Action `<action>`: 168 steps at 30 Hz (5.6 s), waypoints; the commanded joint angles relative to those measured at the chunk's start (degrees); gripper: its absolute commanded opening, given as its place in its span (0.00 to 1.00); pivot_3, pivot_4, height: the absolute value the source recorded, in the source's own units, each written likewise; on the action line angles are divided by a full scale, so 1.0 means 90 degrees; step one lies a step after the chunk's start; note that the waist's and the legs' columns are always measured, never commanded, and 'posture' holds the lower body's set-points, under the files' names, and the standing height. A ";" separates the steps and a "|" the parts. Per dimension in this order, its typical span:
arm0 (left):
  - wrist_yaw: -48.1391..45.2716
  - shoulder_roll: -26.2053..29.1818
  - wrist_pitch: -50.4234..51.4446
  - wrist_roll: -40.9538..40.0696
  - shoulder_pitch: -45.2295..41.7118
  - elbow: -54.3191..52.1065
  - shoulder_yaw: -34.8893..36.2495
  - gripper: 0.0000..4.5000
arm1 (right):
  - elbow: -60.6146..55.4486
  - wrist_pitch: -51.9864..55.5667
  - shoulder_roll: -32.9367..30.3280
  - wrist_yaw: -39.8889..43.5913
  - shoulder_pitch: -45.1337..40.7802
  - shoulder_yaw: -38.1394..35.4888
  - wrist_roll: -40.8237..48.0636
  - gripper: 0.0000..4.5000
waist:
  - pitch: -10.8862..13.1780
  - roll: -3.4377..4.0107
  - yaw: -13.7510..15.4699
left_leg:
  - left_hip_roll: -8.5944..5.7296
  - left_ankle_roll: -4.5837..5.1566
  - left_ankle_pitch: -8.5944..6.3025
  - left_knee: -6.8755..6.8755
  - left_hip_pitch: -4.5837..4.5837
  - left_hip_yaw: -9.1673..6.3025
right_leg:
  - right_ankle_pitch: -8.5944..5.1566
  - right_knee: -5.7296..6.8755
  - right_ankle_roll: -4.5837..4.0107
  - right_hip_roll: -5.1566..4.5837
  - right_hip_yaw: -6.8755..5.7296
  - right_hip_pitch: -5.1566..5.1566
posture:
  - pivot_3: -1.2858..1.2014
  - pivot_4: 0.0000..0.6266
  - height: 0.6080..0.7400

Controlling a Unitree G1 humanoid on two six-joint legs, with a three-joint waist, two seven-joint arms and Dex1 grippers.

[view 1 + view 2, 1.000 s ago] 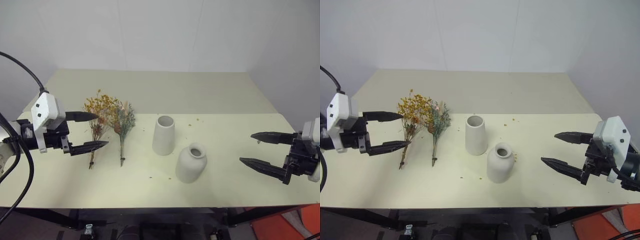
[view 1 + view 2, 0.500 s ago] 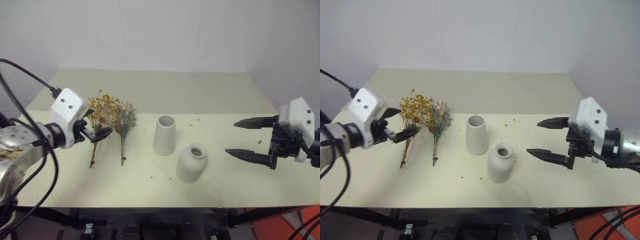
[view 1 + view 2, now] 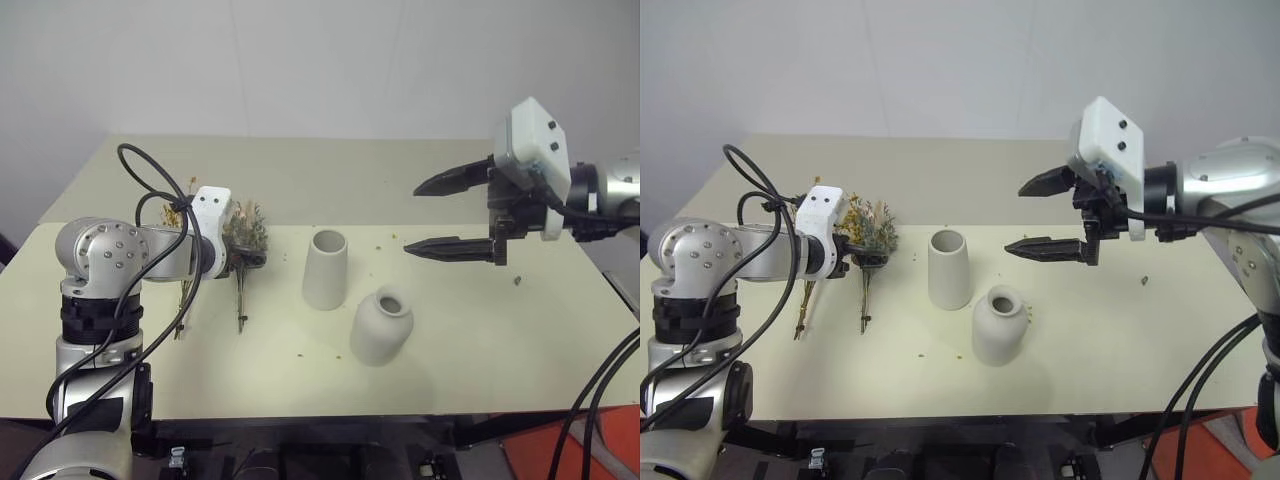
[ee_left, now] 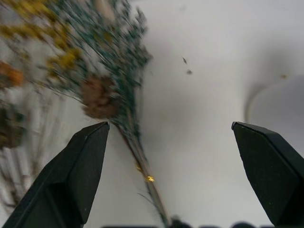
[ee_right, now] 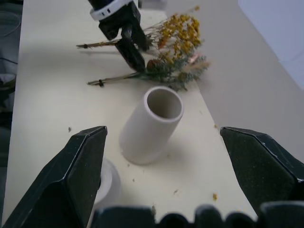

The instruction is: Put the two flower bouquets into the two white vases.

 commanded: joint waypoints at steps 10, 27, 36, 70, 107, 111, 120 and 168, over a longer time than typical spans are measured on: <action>0.3959 -0.0747 0.0034 -0.2255 -0.0202 0.1515 -0.0076 1.00 | 0.0706 -0.0267 0.0817 0.0626 -0.0877 0.0540 -0.0921 1.00 | 0.0000 -0.0001 0.0099 | -0.0010 -0.0010 0.0006 0.0012 -0.0013 -0.0008 | 0.0008 0.0005 -0.0002 -0.0005 -0.0003 -0.0004 | 0.52 0.24 1.00; 0.4677 -0.1153 0.0034 -0.2300 -0.0222 0.2210 -0.0311 1.00 | 0.0702 -0.0061 0.0739 0.0800 -0.0778 0.0378 -0.1200 1.00 | -0.0001 -0.0001 0.0132 | -0.0014 -0.0031 0.0018 0.0011 -0.0011 -0.0009 | 0.0014 0.0007 -0.0006 -0.0002 -0.0006 -0.0002 | 0.52 0.24 1.00; 0.4640 -0.1223 0.0034 -0.2242 -0.0061 0.2279 -0.0457 0.40 | 0.0730 0.0020 0.0793 0.0764 -0.0770 0.0316 -0.1181 1.00 | -0.0002 -0.0002 0.0136 | -0.0015 -0.0031 0.0018 0.0011 -0.0003 -0.0009 | 0.0014 0.0007 -0.0006 -0.0002 -0.0006 0.0005 | 0.52 0.24 1.00; 0.0074 -0.0562 -0.1817 0.1298 -0.0254 -0.1276 0.0009 0.00 | 0.0345 0.0304 0.0783 0.0108 -0.0142 -0.0215 -0.1143 1.00 | -0.0002 -0.0003 0.0092 | -0.0013 -0.0034 0.0019 0.0008 0.0007 -0.0012 | 0.0014 -0.0016 -0.0004 -0.0001 -0.0016 0.0030 | 0.52 0.24 1.00; -0.8048 -0.1725 -0.5521 0.1108 0.0853 -0.1274 -0.0477 0.00 | -0.2694 0.1479 -0.0727 -0.0090 0.5069 -0.5000 0.0497 1.00 | -0.0002 -0.0002 0.0081 | -0.0003 -0.0022 0.0015 0.0015 0.0029 -0.0001 | -0.0018 -0.0033 0.0047 0.0005 -0.0015 0.0070 | 0.52 0.24 1.00; -0.8659 -0.1860 -0.5744 0.1396 0.0774 -0.0782 -0.0765 0.00 | -0.2889 0.1675 -0.0656 -0.0312 0.5313 -0.5311 0.0711 1.00 | -0.0002 -0.0003 0.0081 | -0.0002 -0.0022 0.0015 0.0018 0.0029 -0.0001 | -0.0019 -0.0033 0.0049 0.0006 -0.0016 0.0072 | 0.52 0.24 1.00; -0.9643 -0.2381 -0.6360 0.2144 0.0466 0.0210 -0.1283 0.00 | -0.3132 0.1877 -0.0610 -0.0684 0.5638 -0.5725 0.1038 1.00 | -0.0002 -0.0003 0.0126 | -0.0002 -0.0015 0.0010 0.0018 0.0019 -0.0003 | -0.0020 -0.0053 0.0052 0.0005 -0.0018 0.0073 | 0.52 0.24 1.00; -1.1027 -0.3155 -0.8314 0.4003 0.1003 0.1216 -0.2031 0.60 | -0.3316 0.1967 -0.0721 -0.1111 0.6273 -0.6489 0.1691 1.00 | -0.0002 -0.0002 0.0204 | -0.0001 -0.0006 0.0006 0.0019 0.0011 -0.0003 | -0.0004 -0.0094 0.0071 0.0005 -0.0018 0.0086 | 0.52 0.24 1.00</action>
